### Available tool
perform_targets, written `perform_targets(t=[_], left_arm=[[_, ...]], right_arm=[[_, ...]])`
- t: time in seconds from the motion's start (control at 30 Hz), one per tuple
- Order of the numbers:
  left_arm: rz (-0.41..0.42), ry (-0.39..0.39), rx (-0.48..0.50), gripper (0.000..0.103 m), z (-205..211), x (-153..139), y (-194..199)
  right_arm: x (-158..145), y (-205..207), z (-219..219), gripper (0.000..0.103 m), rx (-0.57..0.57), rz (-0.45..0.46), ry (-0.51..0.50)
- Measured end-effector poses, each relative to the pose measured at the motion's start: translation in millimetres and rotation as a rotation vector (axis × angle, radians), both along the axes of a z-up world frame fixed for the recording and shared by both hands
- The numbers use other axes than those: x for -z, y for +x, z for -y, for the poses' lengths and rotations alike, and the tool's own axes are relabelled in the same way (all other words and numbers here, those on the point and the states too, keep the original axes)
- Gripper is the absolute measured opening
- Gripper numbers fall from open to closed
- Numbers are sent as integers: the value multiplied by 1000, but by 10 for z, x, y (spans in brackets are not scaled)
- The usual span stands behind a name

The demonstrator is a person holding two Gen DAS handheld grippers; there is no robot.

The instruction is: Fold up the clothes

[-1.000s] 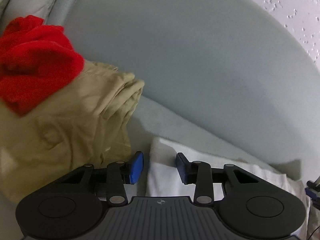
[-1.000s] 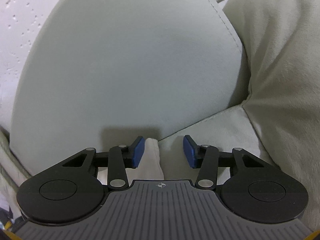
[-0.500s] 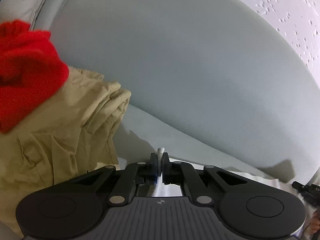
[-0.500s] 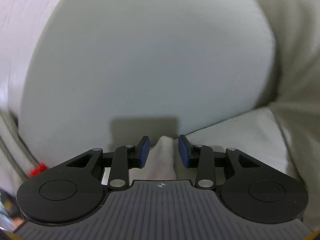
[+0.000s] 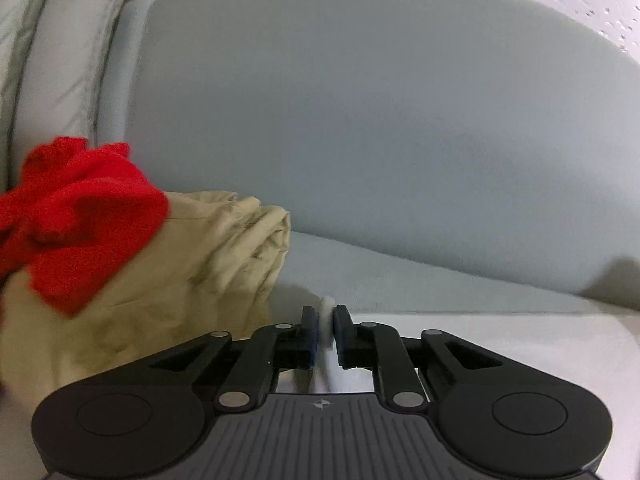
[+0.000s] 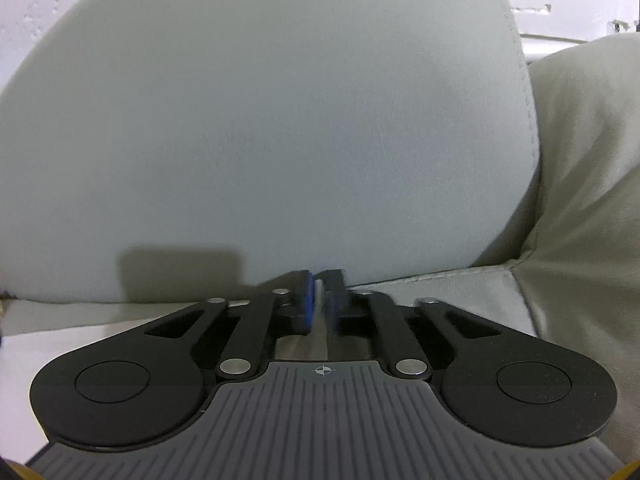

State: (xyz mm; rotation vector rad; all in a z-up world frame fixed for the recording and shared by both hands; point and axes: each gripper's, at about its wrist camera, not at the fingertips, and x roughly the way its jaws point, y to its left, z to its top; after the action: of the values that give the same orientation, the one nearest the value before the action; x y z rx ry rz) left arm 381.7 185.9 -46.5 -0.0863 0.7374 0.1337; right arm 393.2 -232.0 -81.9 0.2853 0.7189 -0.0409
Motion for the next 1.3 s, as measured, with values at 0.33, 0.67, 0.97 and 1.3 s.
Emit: perform_targets(t=[0.33, 0.67, 0.97, 1.3], left_arm=[[75, -164, 162, 37, 249, -1319, -2024], [-149, -91, 117, 18, 842, -268, -2529], [-222, 112, -35, 10, 616, 181, -2133], [-137, 24, 30, 12, 863, -86, -2269]], right_arm=[[-1538, -2176, 541, 51, 63, 250, 152], [-525, -2444, 466, 26, -73, -162, 225], [131, -2023, 135, 0, -81, -184, 34], [-150, -2335, 546, 12, 144, -83, 49]])
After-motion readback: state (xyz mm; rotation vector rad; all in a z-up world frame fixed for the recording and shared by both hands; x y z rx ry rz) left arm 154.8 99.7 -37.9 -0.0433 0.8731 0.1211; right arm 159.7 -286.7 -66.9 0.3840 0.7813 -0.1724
